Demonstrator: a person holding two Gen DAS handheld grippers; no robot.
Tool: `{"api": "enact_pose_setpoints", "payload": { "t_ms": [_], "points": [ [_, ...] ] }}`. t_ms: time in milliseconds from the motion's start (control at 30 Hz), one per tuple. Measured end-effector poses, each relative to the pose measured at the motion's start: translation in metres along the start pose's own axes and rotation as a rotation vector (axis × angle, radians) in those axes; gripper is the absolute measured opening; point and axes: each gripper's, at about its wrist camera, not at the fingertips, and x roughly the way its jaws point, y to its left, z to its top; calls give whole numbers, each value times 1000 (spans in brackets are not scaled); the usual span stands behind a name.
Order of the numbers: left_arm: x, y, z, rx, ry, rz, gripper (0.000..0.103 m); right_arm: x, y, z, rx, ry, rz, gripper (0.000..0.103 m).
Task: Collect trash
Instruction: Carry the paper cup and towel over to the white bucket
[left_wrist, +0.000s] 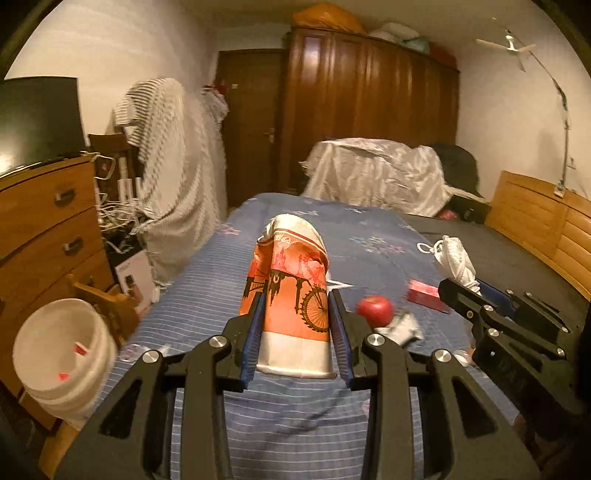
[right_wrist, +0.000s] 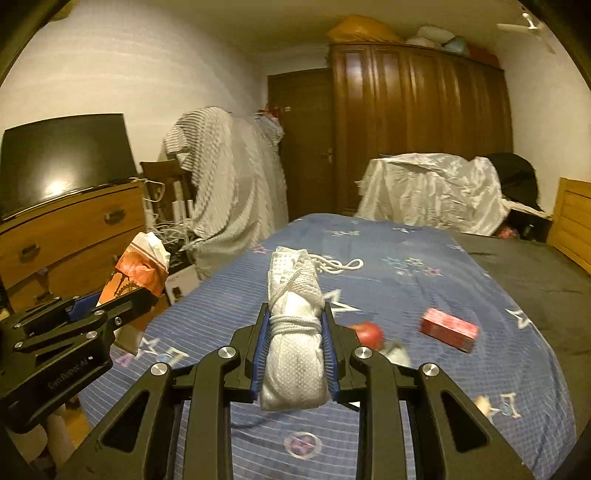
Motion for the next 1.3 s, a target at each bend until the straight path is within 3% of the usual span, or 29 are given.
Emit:
{"api": "enact_pose_setpoints", "payload": {
  "t_ms": [267,767,1067,1300],
  "points": [
    [-12,64,18,-42,-24,109,33,32,79,37,-42,6,119,27],
    [-38,192,24,-159,-7,302,33,99,269,83,-168,68,352,27],
    [-45,265,18,-235,35,386,34,150,374,94,-233,167,466,27],
    [-29,308,7,-303,104,401,34,196,427,88,-273,293,537,27]
  ]
}}
